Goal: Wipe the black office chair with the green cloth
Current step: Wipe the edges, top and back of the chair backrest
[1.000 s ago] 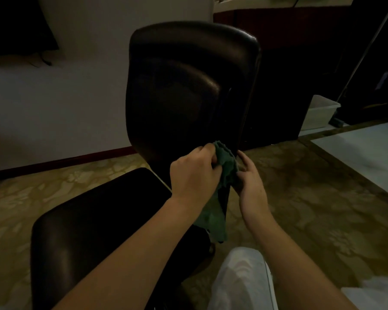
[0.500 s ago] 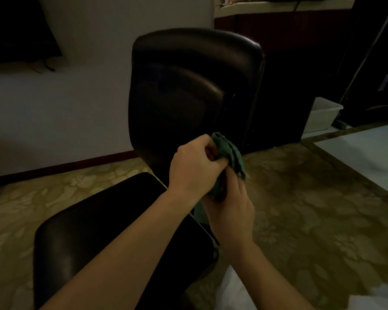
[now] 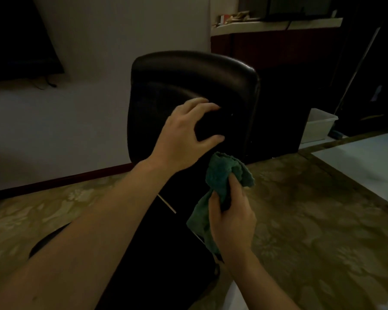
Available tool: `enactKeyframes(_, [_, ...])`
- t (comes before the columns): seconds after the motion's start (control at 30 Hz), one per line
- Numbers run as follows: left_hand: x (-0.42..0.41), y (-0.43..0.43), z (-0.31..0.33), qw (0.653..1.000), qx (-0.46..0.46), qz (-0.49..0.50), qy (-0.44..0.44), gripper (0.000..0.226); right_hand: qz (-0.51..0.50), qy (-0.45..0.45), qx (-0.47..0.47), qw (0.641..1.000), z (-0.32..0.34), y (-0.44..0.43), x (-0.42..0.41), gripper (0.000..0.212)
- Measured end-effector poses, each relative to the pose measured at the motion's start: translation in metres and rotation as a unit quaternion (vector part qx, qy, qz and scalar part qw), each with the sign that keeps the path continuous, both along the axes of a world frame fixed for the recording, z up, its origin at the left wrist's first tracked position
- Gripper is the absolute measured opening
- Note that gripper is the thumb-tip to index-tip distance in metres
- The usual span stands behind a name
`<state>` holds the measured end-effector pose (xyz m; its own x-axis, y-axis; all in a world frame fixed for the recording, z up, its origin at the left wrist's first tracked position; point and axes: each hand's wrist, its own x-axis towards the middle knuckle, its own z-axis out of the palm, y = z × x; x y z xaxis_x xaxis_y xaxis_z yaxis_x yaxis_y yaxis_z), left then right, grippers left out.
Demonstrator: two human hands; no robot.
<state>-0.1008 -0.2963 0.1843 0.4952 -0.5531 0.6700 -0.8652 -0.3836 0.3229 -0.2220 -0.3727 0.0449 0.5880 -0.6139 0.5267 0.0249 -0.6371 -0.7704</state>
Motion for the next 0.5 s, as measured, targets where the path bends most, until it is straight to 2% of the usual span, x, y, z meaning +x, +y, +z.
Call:
enactKeyframes(0.13, [0.007,-0.005,0.006,0.999,0.028,-0.022,-0.012,0.075,0.009,0.002,-0.018,1.0,0.003,0.001,0.004,0.069])
enactKeyframes(0.23, [0.011,-0.007,0.008,0.997,0.06,-0.014,-0.048,0.078,0.007,0.028,-0.045,0.999,-0.008,-0.005,0.006,0.061])
enactKeyframes(0.4, [0.013,-0.01,0.001,0.994,0.078,0.005,-0.078,0.081,0.032,0.092,-0.026,0.995,-0.033,-0.009,-0.002,0.055])
enactKeyframes(0.5, [0.015,-0.012,-0.002,0.993,0.073,0.009,-0.088,0.082,0.025,0.052,-0.029,0.998,-0.028,-0.009,0.0,0.053])
